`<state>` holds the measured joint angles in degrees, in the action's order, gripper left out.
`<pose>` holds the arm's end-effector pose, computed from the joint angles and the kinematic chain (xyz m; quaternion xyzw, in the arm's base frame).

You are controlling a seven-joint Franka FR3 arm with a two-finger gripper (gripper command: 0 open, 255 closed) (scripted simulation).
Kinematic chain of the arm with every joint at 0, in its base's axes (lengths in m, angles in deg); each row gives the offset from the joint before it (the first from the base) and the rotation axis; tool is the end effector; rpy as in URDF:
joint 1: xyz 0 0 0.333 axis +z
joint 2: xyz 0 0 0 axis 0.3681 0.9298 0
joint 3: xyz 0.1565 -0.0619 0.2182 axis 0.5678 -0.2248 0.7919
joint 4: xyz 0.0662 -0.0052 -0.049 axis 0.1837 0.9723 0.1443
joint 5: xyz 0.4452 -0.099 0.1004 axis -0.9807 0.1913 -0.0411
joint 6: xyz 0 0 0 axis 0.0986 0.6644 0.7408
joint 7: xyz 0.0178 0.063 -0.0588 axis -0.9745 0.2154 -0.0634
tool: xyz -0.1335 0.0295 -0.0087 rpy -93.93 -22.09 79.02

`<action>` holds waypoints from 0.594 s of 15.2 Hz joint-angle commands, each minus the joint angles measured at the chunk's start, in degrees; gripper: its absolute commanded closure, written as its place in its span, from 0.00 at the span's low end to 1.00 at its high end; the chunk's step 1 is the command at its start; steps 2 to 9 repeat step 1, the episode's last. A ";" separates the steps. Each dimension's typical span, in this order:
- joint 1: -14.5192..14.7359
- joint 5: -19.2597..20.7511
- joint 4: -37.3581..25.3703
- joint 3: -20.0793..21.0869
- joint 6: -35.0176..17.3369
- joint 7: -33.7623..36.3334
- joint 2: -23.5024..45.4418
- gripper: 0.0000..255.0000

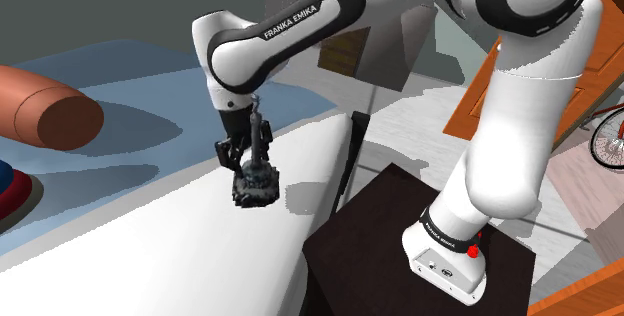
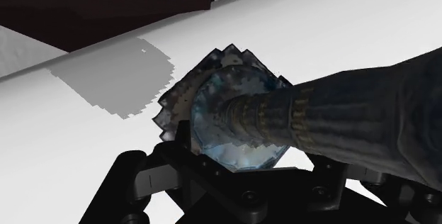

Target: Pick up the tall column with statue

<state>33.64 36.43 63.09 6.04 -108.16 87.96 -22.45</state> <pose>0.5062 0.3254 0.2036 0.9835 0.0570 -0.1713 0.0129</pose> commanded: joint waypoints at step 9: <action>-0.03 -0.09 -0.09 0.03 0.39 -0.01 -0.31 1.00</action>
